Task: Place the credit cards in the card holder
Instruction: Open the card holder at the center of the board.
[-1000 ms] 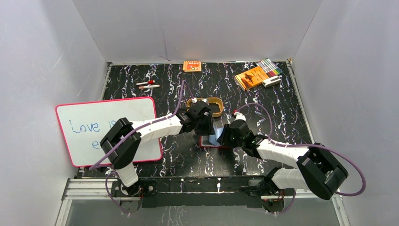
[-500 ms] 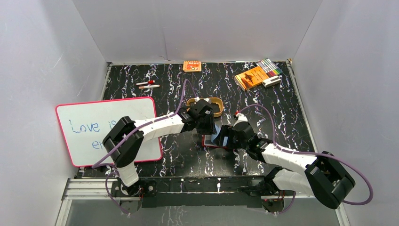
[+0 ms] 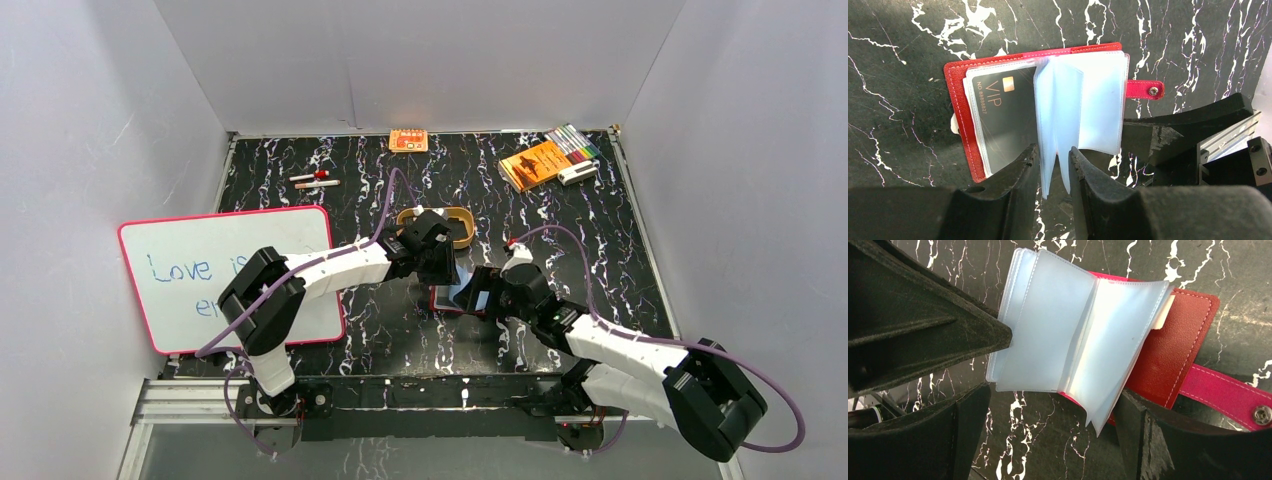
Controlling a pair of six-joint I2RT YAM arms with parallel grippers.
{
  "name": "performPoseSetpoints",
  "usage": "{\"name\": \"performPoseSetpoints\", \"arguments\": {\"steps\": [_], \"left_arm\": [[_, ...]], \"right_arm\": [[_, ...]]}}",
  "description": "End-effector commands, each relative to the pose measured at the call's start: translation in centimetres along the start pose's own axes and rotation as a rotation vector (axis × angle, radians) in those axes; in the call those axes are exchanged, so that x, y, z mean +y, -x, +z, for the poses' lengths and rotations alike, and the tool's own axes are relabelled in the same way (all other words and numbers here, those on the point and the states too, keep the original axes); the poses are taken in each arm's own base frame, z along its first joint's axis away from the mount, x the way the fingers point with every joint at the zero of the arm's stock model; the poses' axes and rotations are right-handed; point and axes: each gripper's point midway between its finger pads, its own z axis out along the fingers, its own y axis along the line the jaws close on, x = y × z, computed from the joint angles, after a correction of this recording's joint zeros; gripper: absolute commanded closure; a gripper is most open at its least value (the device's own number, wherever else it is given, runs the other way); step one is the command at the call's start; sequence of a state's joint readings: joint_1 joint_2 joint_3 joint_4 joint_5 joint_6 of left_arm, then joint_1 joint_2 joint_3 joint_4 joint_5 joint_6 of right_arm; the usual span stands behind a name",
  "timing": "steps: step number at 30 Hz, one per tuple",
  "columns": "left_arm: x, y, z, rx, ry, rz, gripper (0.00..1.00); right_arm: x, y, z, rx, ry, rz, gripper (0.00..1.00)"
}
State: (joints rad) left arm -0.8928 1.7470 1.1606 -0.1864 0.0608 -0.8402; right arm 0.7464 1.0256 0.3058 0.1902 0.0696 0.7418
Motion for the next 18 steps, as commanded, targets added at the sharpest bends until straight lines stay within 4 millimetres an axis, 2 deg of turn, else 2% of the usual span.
{"name": "performPoseSetpoints", "arguments": {"steps": [1, 6, 9, 12, 18], "left_arm": [[-1.0, 0.8, -0.2, -0.009, -0.027, 0.009, 0.74], [-1.1, 0.7, -0.2, -0.003, -0.033, 0.009, 0.75], [-1.1, 0.7, -0.2, -0.003, -0.037, 0.010, 0.76], [-1.1, 0.6, -0.2, -0.002, -0.038, 0.008, 0.76], [-1.1, 0.5, -0.1, 0.002, -0.042, 0.008, 0.77]], "right_arm": [[0.7, 1.4, -0.2, -0.063, 0.030, 0.022, 0.01], [-0.4, 1.1, 0.0, -0.052, -0.028, 0.064, 0.02], [-0.9, 1.2, 0.1, -0.051, -0.061, 0.073, 0.06], [-1.4, 1.1, 0.3, -0.042, -0.089, 0.074, 0.13], [-2.3, 1.0, 0.3, -0.037, -0.136, 0.086, 0.35]]}}
